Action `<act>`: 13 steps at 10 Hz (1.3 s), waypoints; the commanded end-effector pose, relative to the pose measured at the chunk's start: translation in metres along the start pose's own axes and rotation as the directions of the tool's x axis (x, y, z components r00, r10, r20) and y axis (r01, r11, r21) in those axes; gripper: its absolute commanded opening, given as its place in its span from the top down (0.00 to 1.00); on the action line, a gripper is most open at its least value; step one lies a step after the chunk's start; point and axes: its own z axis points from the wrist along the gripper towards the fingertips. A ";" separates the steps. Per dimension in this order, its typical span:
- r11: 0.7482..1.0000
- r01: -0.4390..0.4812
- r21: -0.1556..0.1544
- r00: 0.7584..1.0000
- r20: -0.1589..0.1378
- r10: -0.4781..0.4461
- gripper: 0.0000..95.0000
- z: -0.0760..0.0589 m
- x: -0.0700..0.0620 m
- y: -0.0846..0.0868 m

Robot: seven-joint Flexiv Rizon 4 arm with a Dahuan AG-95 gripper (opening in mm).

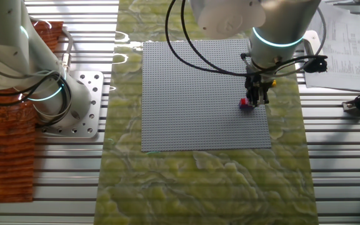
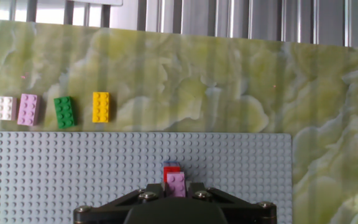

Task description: Stack small Lego blocks one on top of the other

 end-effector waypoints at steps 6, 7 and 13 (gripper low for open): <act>1.000 -0.001 0.003 1.000 -0.018 0.001 1.00 0.035 0.002 0.005; 1.000 -0.002 0.002 1.000 -0.014 0.002 1.00 0.032 0.002 0.005; 1.000 -0.003 0.017 1.000 -0.015 0.003 1.00 0.026 0.002 0.007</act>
